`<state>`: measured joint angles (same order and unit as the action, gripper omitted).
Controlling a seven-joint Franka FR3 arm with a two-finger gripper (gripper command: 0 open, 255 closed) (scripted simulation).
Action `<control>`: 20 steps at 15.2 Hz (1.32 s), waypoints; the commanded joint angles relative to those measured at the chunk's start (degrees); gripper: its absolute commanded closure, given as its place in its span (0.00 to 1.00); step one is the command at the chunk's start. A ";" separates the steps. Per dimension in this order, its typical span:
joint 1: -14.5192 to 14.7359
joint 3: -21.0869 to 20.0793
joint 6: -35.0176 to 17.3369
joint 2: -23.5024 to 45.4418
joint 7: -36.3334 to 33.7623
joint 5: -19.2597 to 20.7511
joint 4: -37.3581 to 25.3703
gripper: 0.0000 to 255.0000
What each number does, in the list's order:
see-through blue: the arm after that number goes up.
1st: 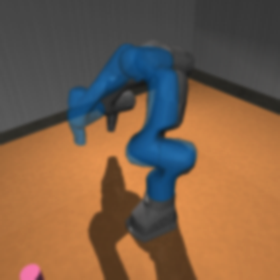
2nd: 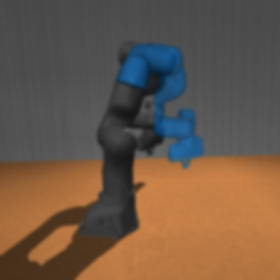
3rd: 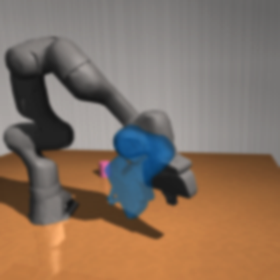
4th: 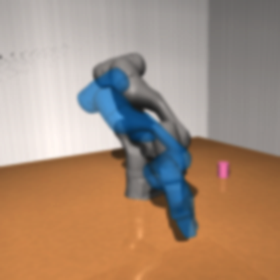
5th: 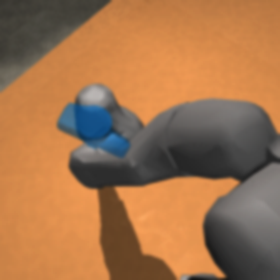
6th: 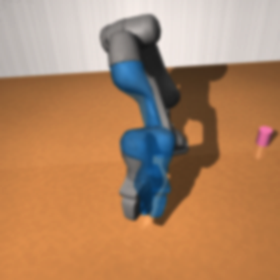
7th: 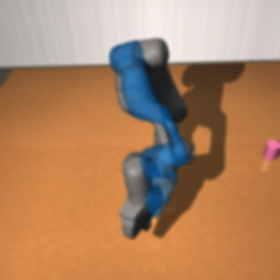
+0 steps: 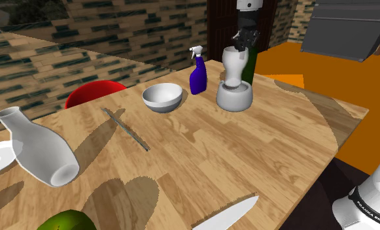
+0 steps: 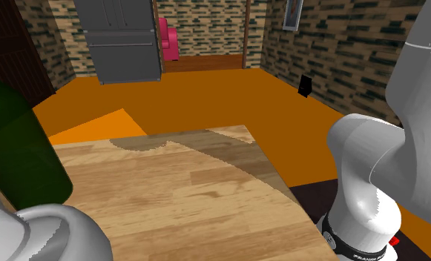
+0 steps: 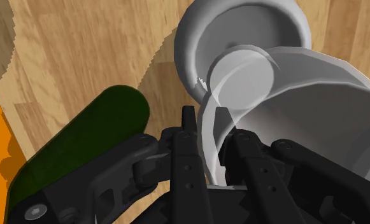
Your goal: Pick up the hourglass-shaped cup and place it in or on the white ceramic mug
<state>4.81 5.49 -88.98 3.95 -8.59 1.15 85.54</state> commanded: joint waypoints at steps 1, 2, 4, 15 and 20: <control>0.01 -0.01 -0.03 0.19 -0.01 0.00 0.21 1.00; 0.01 -0.01 -0.03 0.19 -0.01 0.00 0.21 1.00; -0.01 0.01 -0.04 0.18 0.03 -0.01 0.22 0.00; -0.10 0.04 8.57 3.48 0.24 -0.31 -11.68 0.00; -0.10 0.04 8.57 3.48 0.24 -0.31 -11.68 0.00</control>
<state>4.72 5.53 -80.43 7.42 -8.34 0.84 73.89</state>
